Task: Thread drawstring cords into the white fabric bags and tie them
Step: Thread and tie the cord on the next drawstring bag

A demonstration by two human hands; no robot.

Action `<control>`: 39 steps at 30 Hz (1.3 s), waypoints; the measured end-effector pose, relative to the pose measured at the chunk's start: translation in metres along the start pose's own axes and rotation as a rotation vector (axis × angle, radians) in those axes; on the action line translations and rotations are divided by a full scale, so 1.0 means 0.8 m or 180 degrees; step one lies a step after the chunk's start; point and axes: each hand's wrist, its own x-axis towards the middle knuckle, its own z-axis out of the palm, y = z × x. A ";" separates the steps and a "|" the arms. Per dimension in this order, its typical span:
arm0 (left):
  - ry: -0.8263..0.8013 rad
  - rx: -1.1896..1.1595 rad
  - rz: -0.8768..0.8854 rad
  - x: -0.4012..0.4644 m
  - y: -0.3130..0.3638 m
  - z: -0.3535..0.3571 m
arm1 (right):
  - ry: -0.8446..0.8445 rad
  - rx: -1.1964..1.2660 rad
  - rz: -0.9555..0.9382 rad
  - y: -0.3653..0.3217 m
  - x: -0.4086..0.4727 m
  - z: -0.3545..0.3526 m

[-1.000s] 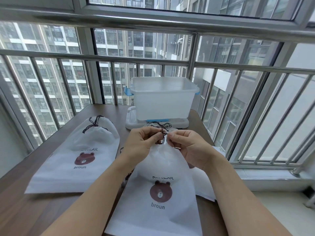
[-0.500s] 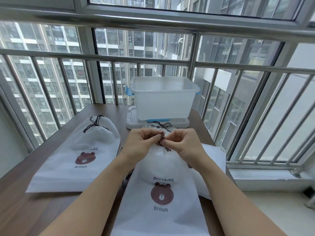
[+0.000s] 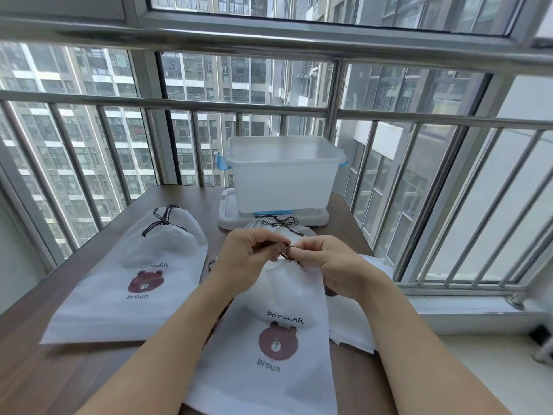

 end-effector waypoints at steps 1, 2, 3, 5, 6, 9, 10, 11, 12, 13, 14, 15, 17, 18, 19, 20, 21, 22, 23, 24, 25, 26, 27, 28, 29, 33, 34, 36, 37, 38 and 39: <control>-0.0013 -0.0165 -0.0087 0.001 0.001 0.000 | -0.0133 0.0370 0.0079 0.000 -0.001 -0.004; -0.0018 -0.0316 -0.0160 0.001 0.002 0.000 | -0.0226 0.0678 0.0143 0.001 -0.001 -0.006; -0.0020 -0.0427 -0.0197 0.001 0.003 0.001 | -0.0329 0.0901 0.0225 0.004 0.002 -0.009; -0.0049 -0.0534 -0.0178 0.000 0.007 0.001 | -0.0486 0.1077 0.0409 0.009 0.006 -0.012; -0.0083 -0.0565 -0.0152 0.000 0.008 0.002 | -0.0536 0.1116 0.0494 0.011 0.007 -0.012; -0.0165 -0.0633 -0.0091 -0.002 0.010 0.002 | -0.0563 0.1364 0.0658 0.018 0.013 -0.016; -0.0149 -0.0613 -0.0078 -0.001 0.009 0.001 | -0.0569 0.1470 0.0647 0.018 0.013 -0.015; -0.0125 -0.0598 -0.0064 -0.001 0.008 0.000 | -0.0558 0.1569 0.0613 0.019 0.014 -0.015; -0.0101 -0.0601 -0.0049 0.000 0.008 -0.001 | -0.0503 0.1610 0.0540 0.017 0.015 -0.013; -0.0102 -0.0609 -0.0030 0.001 0.008 -0.003 | -0.0419 0.1625 0.0467 0.016 0.015 -0.013; -0.0113 -0.0601 -0.0011 0.001 0.008 -0.004 | -0.0367 0.1635 0.0399 0.015 0.014 -0.012; -0.0131 -0.0598 0.0005 0.001 0.009 -0.004 | -0.0345 0.1644 0.0350 0.013 0.012 -0.010; -0.0159 -0.0646 0.0033 0.000 0.012 -0.003 | -0.0355 0.1641 0.0293 0.010 0.008 -0.008; -0.0173 -0.0695 0.0044 0.000 0.013 -0.002 | -0.0365 0.1620 0.0266 0.008 0.008 -0.007; -0.0188 -0.0759 0.0043 -0.001 0.014 -0.002 | -0.0381 0.1570 0.0247 0.007 0.007 -0.006; -0.0189 -0.0818 0.0024 0.000 0.014 -0.002 | -0.0406 0.1462 0.0202 0.006 0.007 -0.005; -0.0196 -0.0873 0.0009 -0.001 0.014 -0.002 | -0.0430 0.1306 0.0109 0.005 0.007 -0.003; -0.0196 -0.0903 0.0007 -0.001 0.014 -0.002 | -0.0390 0.1052 -0.0041 0.004 0.007 0.000; -0.0185 -0.0893 0.0028 -0.001 0.014 -0.002 | -0.0257 0.0660 -0.0225 0.004 0.008 0.002; -0.0141 -0.0818 0.0059 -0.001 0.014 -0.002 | -0.0024 0.0107 -0.0449 0.005 0.010 0.003; -0.0087 -0.0681 0.0086 -0.002 0.013 -0.002 | 0.0231 -0.0479 -0.0677 0.007 0.012 0.005; -0.0022 -0.0506 0.0100 -0.002 0.013 -0.003 | 0.0419 -0.0924 -0.0866 0.008 0.015 0.006; 0.0041 -0.0339 0.0100 -0.001 0.011 -0.003 | 0.0540 -0.1125 -0.0953 0.008 0.016 0.005; 0.0090 -0.0182 0.0099 -0.001 0.010 -0.004 | 0.0611 -0.1139 -0.0983 0.007 0.016 0.003; 0.0117 -0.0038 0.0109 0.000 0.008 -0.004 | 0.0671 -0.1195 -0.0984 0.006 0.016 -0.002; 0.0139 0.0161 0.0060 -0.002 0.006 -0.004 | 0.0860 -0.1776 -0.0820 0.009 0.013 -0.021; 0.0151 0.0161 0.0039 -0.003 0.006 -0.003 | 0.0906 -0.1675 -0.0861 0.007 0.012 -0.019; 0.0171 0.0179 0.0014 -0.003 0.006 -0.004 | 0.0960 -0.0989 -0.0941 0.002 0.013 -0.012; 0.0173 0.0197 0.0008 -0.002 0.005 -0.004 | 0.0899 -0.0541 -0.0895 -0.003 0.010 -0.007; 0.0169 0.0224 0.0010 -0.002 0.005 -0.004 | 0.0814 -0.0247 -0.0873 -0.005 0.009 -0.004; 0.0150 0.0259 0.0026 -0.002 0.005 -0.004 | 0.0697 -0.0107 -0.0797 -0.007 0.006 -0.001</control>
